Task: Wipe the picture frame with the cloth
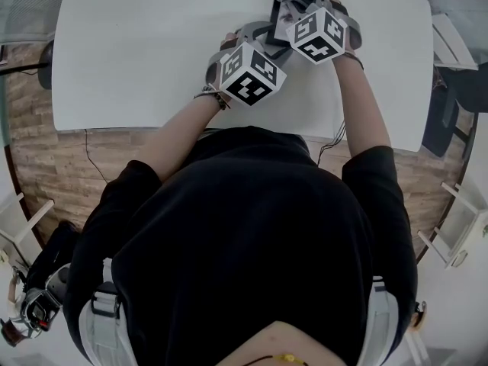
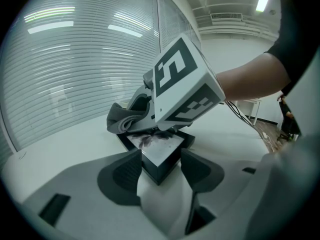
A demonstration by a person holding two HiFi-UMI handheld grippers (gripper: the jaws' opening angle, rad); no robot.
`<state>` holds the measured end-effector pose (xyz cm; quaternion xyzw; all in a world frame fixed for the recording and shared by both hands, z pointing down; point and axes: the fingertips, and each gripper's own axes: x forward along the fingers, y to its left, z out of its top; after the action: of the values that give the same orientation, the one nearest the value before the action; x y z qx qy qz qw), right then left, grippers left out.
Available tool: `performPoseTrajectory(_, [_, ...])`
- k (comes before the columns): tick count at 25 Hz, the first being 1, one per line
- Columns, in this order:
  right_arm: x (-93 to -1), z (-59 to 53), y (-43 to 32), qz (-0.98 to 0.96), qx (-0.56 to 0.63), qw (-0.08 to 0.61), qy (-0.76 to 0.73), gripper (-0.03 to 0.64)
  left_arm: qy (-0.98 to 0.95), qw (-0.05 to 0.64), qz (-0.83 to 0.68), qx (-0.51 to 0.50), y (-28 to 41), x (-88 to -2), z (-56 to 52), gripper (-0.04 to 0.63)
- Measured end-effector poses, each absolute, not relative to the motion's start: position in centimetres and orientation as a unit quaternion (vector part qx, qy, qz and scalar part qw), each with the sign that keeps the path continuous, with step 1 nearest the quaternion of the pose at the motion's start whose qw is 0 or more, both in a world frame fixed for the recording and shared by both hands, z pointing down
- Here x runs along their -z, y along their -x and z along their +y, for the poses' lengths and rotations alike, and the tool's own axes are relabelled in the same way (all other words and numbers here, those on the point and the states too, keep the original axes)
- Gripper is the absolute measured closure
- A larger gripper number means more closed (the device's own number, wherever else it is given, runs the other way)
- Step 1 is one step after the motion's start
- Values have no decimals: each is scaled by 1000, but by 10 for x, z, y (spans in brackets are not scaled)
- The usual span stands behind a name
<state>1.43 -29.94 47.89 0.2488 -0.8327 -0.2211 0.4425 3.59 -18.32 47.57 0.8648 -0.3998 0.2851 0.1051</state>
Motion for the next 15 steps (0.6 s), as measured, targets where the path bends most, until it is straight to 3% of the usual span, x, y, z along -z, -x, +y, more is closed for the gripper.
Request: performPoseTrajectory(15, [-481,-261,-23,-833,232,448,-228,538,-865,102,-399,-285,-38,-473,-182,344])
